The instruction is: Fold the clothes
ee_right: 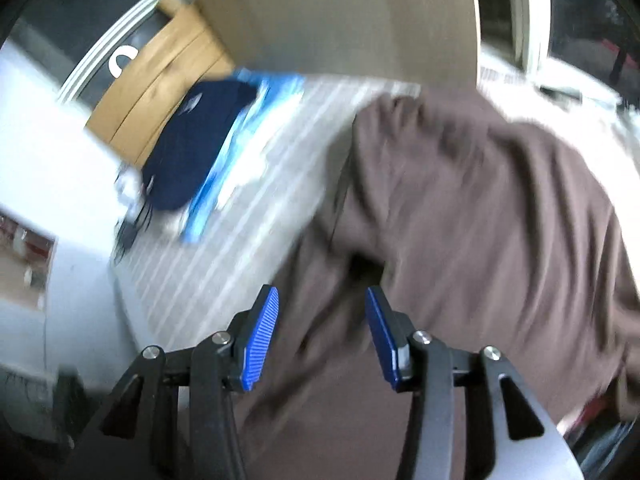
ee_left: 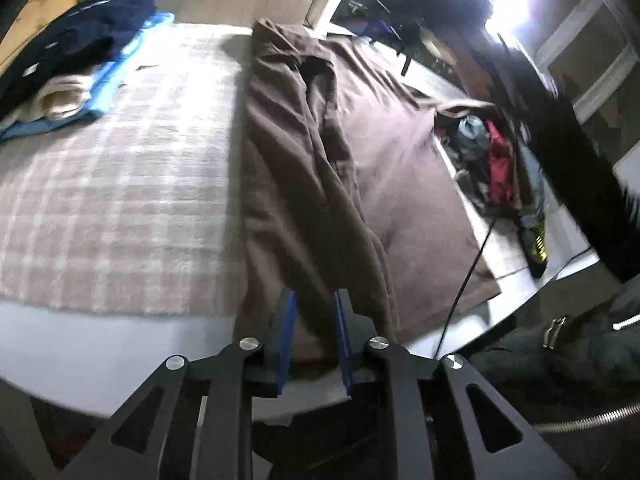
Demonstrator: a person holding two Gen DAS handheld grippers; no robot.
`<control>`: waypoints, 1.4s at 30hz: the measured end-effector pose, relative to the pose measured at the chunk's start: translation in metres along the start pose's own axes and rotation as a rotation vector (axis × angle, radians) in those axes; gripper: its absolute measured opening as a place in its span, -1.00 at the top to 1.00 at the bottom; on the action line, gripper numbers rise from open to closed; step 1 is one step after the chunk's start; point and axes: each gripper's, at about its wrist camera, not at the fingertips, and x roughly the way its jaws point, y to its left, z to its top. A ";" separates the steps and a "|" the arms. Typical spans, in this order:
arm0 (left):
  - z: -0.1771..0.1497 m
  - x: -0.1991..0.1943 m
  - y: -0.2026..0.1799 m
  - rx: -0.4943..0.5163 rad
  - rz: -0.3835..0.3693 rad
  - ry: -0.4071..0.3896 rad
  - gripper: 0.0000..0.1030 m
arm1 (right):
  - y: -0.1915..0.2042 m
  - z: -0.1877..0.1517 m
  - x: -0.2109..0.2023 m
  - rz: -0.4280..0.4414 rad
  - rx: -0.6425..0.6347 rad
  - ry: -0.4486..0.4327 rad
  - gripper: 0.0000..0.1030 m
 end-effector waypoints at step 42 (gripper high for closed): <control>-0.006 -0.041 0.036 -0.141 0.037 -0.090 0.60 | 0.180 0.062 0.099 0.148 -0.080 0.218 0.21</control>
